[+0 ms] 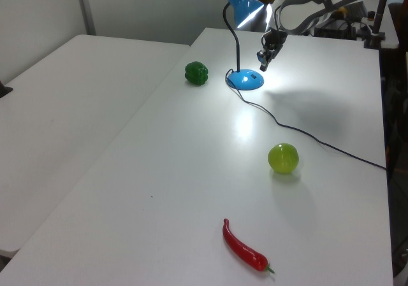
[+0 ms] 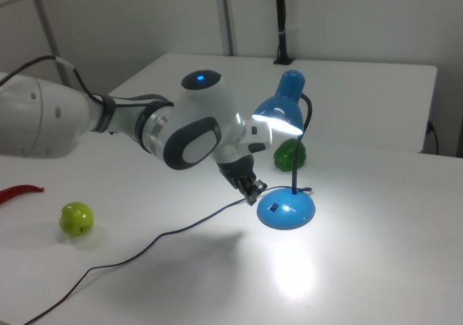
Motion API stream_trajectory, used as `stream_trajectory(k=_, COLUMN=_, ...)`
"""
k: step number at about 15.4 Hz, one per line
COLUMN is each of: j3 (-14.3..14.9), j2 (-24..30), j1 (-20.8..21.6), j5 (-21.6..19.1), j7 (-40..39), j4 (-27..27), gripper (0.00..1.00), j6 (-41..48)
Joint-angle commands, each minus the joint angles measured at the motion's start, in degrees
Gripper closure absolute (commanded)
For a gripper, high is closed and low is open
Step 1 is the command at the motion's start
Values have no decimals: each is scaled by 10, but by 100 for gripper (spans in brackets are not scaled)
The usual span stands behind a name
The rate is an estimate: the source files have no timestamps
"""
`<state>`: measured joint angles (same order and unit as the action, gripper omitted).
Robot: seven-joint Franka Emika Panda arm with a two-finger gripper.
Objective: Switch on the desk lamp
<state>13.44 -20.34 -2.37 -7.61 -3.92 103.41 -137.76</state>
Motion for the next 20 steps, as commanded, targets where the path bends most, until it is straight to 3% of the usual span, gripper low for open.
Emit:
stream_trajectory(k=1, j3=-2, j2=44, j1=8, j5=22, j7=-16, j4=26, gripper=95, j6=98)
stream_trajectory(k=3, j3=-3, j2=66, j1=10, j5=29, j7=-18, j4=28, gripper=87, j6=167)
stream_trajectory(k=5, j3=-3, j2=89, j1=20, j5=29, j7=-20, j4=28, gripper=73, j6=220)
stream_trajectory(k=6, j3=-3, j2=110, j1=21, j5=29, j7=-21, j4=27, gripper=49, j6=257)
stream_trajectory(k=7, j3=-3, j2=127, j1=27, j5=29, j7=-20, j4=26, gripper=37, j6=281)
stream_trajectory(k=8, j3=-3, j2=144, j1=35, j5=29, j7=-20, j4=24, gripper=15, j6=302)
stream_trajectory(k=9, j3=-3, j2=164, j1=39, j5=29, j7=-19, j4=22, gripper=0, j6=324)
stream_trajectory(k=13, j3=-10, j2=236, j1=59, j5=28, j7=-11, j4=6, gripper=0, j6=391)
stream_trajectory(k=17, j3=-41, j2=239, j1=58, j5=23, j7=-2, j4=-91, gripper=0, j6=505)
stream_trajectory(k=20, j3=-83, j2=238, j1=53, j5=24, j7=68, j4=-121, gripper=0, j6=515)
